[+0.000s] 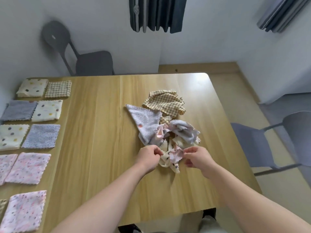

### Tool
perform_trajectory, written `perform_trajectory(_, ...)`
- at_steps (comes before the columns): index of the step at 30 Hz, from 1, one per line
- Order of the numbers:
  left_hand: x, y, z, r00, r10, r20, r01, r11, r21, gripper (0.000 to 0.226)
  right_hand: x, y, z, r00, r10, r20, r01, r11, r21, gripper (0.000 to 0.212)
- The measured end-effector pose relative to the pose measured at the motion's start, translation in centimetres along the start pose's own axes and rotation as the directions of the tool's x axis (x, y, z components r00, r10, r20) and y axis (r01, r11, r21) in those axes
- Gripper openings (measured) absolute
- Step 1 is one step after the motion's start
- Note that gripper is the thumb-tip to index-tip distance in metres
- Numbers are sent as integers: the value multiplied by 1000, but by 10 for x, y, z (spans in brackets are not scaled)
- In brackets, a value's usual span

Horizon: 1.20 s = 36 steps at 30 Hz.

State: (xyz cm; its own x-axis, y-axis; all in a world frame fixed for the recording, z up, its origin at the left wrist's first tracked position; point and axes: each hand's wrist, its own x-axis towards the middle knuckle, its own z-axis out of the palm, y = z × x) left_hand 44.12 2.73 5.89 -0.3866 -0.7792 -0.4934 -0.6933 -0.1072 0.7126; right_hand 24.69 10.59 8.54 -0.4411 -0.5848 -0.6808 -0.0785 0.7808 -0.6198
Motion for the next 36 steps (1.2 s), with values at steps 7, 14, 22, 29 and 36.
perform_trajectory(7, 24, 78, 94, 933, -171, -315, 115, 975, -189, 24, 96, -1, -119, 962, -200, 186, 194, 980, 50, 7)
perform_trajectory(14, 6, 142, 161, 792, -393, -467, 179, 881, -438, 25, 130, -7, -203, 917, -245, 314, 293, 949, -115, 13)
perform_trajectory(22, 30, 202, 155, 795, -361, -487, 130, 887, -444, 20, 154, -28, -225, 860, -363, 359, 481, 812, -330, 23)
perform_trajectory(29, 83, 220, 161, 731, -421, -538, 195, 884, -426, 19, 237, -88, -191, 760, -490, 428, 650, 551, -524, 38)
perform_trajectory(36, 145, 221, 157, 592, -544, -595, 278, 830, -483, 22, 330, -139, -110, 580, -564, 588, 803, 271, -531, 51)
